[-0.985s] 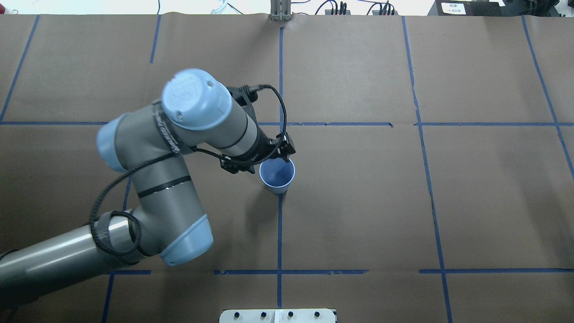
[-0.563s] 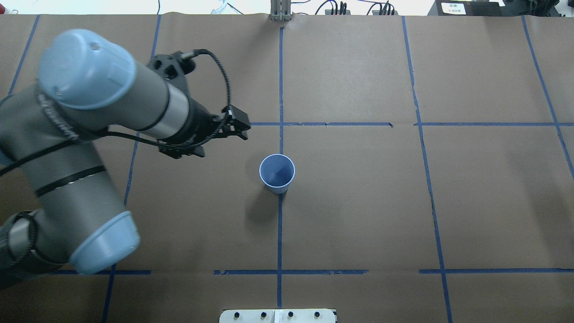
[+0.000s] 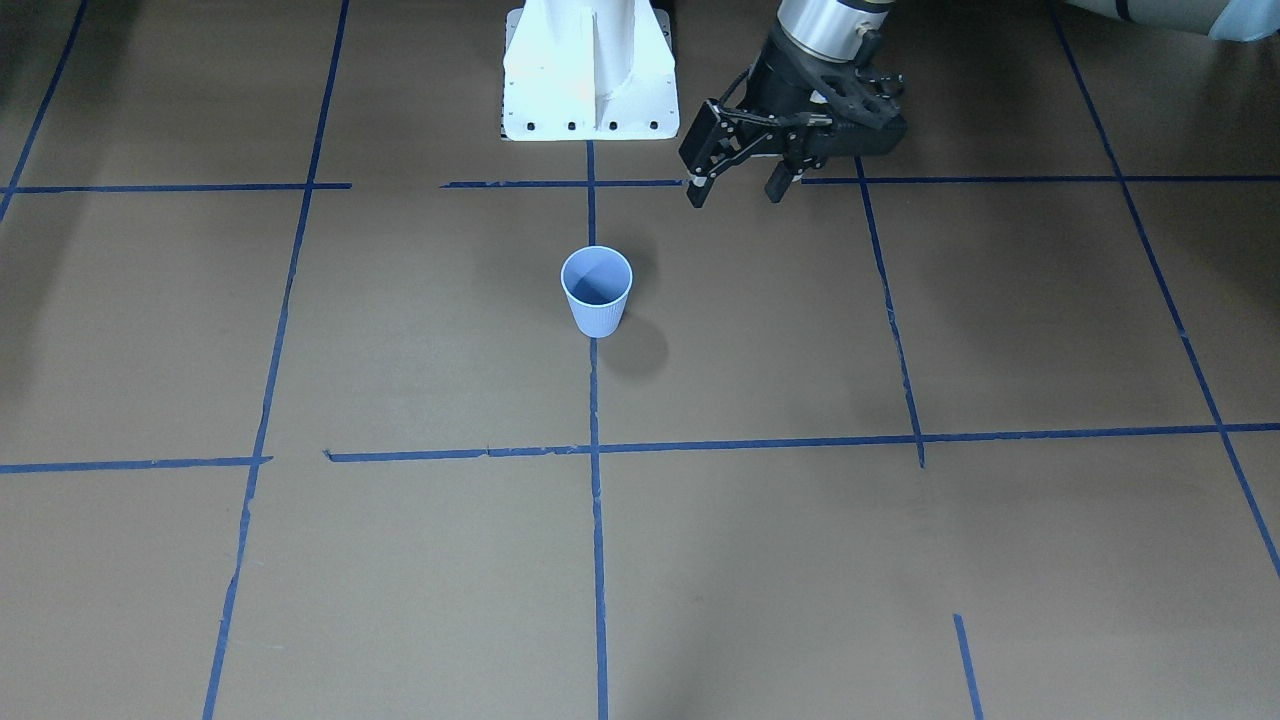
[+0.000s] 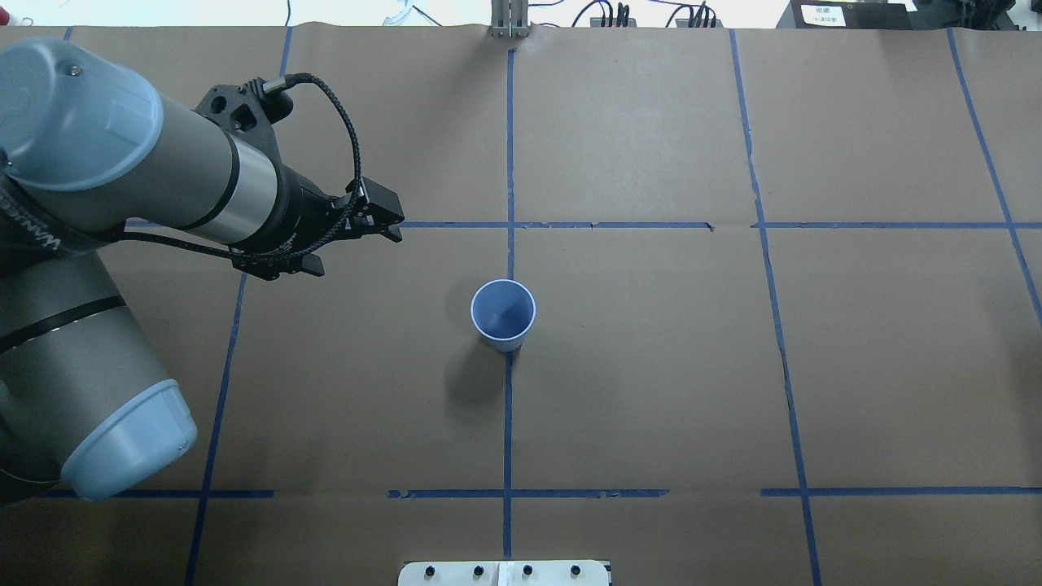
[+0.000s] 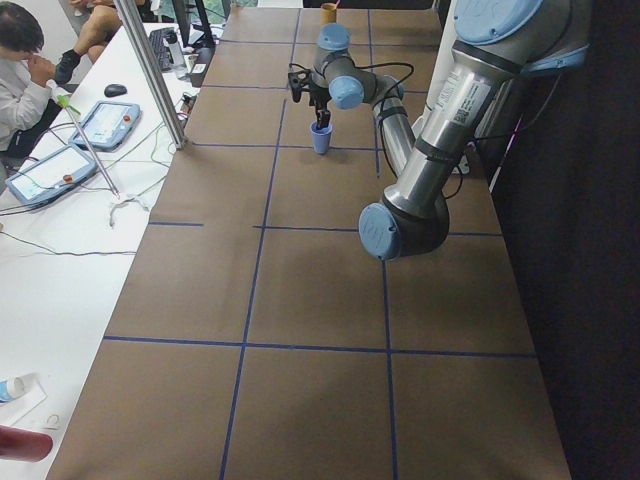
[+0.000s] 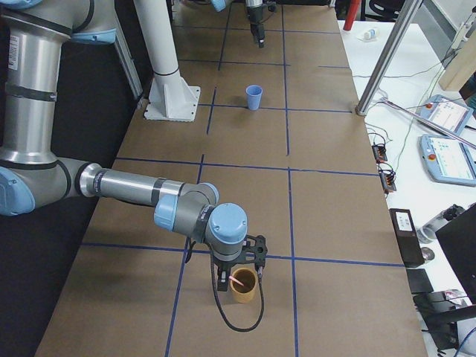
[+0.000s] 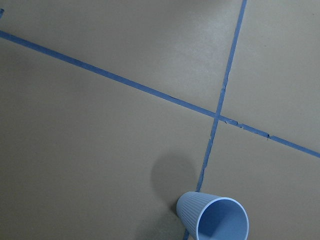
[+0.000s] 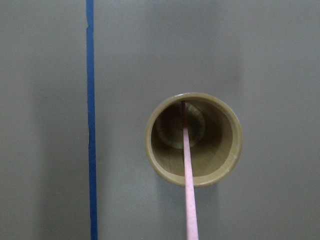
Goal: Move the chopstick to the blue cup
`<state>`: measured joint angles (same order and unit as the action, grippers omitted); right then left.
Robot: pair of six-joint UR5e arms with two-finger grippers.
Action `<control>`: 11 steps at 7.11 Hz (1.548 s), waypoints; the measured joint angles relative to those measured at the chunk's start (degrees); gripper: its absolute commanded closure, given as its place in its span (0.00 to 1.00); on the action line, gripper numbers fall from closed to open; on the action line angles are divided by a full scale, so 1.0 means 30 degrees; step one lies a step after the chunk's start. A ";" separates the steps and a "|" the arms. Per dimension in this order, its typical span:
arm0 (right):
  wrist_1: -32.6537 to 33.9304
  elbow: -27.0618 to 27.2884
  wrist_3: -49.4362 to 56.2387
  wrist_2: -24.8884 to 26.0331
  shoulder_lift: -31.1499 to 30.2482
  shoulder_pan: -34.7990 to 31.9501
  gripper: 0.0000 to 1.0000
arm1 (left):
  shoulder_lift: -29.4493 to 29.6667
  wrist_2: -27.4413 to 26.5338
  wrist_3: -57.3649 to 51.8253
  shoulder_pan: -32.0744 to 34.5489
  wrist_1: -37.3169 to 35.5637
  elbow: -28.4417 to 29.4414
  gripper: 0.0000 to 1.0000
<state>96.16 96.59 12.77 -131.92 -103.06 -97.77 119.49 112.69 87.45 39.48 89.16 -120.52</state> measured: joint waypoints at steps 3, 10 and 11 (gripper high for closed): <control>0.0007 -0.0405 -0.0060 0.0001 -0.0212 -0.0047 0.15 | -0.0144 -0.0024 0.0026 0.0051 -0.0004 -0.0249 0.00; -0.8246 -0.1157 -0.3319 0.0091 -0.2190 -0.0067 0.26 | -0.0366 -0.0034 0.0065 0.0054 -0.0003 -0.0627 0.00; -0.8850 -0.1158 -0.3585 0.0092 -0.2275 -0.0065 0.31 | -0.0362 -0.0051 0.0086 0.0054 -0.0009 -0.0646 0.00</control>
<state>69.61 93.12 2.01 -131.65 -109.89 -97.97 118.41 112.54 87.71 39.64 89.13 -122.45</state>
